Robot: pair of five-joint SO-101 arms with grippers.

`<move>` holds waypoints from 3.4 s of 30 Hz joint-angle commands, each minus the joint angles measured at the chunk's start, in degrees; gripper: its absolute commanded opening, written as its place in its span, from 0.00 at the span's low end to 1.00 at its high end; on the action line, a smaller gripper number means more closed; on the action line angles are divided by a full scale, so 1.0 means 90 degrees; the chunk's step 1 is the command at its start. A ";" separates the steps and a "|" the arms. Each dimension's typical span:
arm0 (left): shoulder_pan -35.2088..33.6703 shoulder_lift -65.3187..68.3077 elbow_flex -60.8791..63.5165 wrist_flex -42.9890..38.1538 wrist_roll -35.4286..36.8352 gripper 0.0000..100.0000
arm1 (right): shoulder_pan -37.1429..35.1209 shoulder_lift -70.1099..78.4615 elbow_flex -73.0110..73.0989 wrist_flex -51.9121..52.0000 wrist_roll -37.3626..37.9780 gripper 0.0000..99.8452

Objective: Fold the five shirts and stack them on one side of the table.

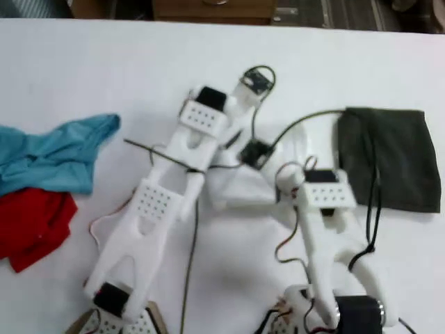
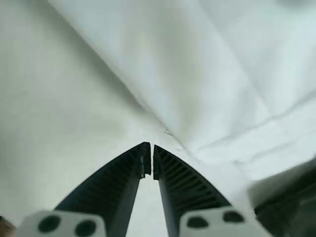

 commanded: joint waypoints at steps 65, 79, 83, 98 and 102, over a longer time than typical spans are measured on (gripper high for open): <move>0.0322 -0.1573 -0.0327 0.0811 0.0098 0.02 | 0.1158 0.2261 -0.4298 -0.0005 -0.1885 0.02; 0.0576 -0.2794 0.2632 0.0733 0.0098 0.02 | 0.1167 0.4928 -0.6545 0.0083 -0.2393 0.02; 0.0772 -0.2774 0.2632 0.0674 0.0606 0.02 | 0.1177 0.5592 -0.7238 0.0425 -0.2442 0.02; 0.1368 -0.2823 0.2769 0.0762 0.1817 0.02 | 0.1167 0.6608 -0.8400 0.0777 -0.2442 0.02; 0.1358 -0.3028 0.3697 0.0713 0.1797 0.02 | 0.1177 0.6911 -0.8703 0.0777 -0.2442 0.02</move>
